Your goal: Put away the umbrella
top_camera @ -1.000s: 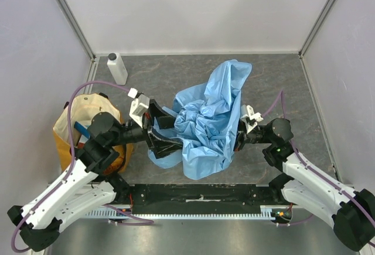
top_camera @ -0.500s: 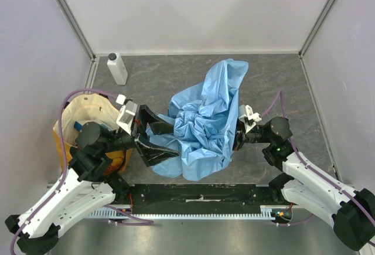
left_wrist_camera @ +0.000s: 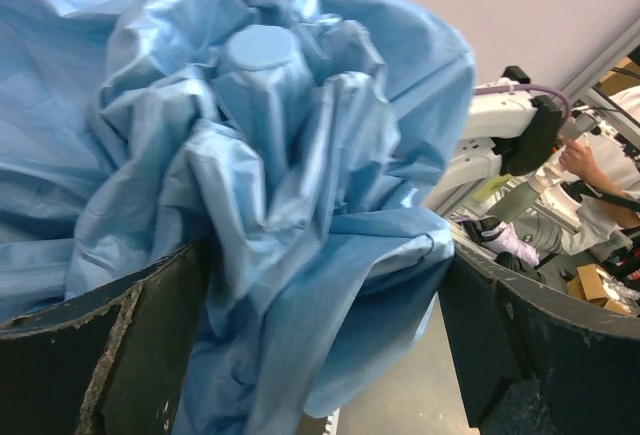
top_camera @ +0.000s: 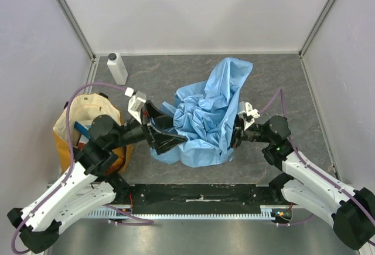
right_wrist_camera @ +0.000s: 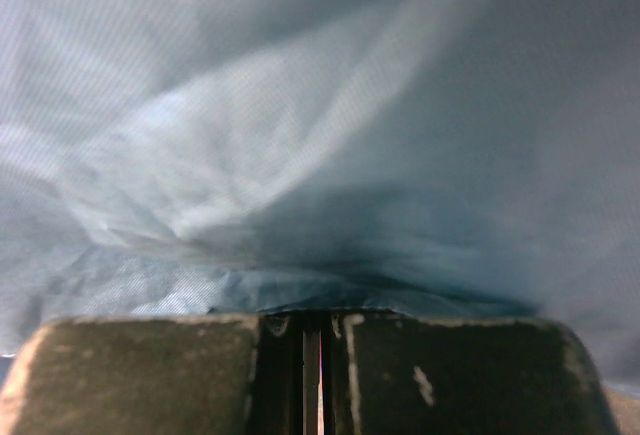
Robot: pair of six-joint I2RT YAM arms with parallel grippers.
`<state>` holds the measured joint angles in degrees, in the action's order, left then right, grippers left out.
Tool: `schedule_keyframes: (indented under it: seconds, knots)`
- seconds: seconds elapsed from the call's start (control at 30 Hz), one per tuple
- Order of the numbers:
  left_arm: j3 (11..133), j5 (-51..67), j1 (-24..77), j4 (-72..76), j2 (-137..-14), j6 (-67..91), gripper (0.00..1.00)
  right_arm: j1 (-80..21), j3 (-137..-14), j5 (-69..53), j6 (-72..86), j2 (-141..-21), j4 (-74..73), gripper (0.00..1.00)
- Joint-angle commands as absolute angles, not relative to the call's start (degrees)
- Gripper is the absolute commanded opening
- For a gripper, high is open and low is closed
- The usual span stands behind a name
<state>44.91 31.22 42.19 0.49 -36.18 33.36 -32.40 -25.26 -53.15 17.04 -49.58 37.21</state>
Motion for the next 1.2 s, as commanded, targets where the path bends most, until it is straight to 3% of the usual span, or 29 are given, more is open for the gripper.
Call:
schedule_keyframes:
  seconds: [0.0, 0.43, 0.67, 0.73, 0.87, 1.0, 1.1, 1.17]
  knots:
    - [47.19, 28.83, 42.19, 4.47, -40.07, 32.61, 0.97, -32.26, -28.48, -55.10, 17.93, -48.34, 42.80, 0.00]
    - [45.00, 33.93, 42.19, 28.98, -49.65, 39.37, 0.97, -32.69, -27.60, -59.41, 16.53, -49.75, 42.28, 0.00]
    - [45.44, 32.51, 42.19, 32.16, -52.20, 40.52, 0.96, -36.21, -29.88, -57.22, 8.71, -49.22, 31.74, 0.00]
    - [45.61, 34.10, 42.19, 33.48, -52.91, 40.52, 0.86, -36.56, -29.89, -56.95, 8.44, -48.87, 31.72, 0.00]
    - [45.26, 35.07, 42.27, 33.57, -52.65, 39.20, 0.42, -36.56, -29.79, -55.03, 9.31, -48.25, 30.85, 0.00]
    - [44.65, 35.77, 42.10, 33.49, -51.68, 36.39, 0.04, -37.44, -28.48, -47.65, 14.93, -46.76, 30.32, 0.00]
    - [43.16, 35.95, 42.10, 35.85, -50.89, 35.25, 0.02, -38.58, -26.64, -40.20, 20.82, -44.22, 29.28, 0.00]
    - [41.58, 35.60, 42.10, 39.01, -50.36, 35.51, 0.02, -39.02, -25.23, -36.85, 22.49, -41.93, 27.09, 0.11]
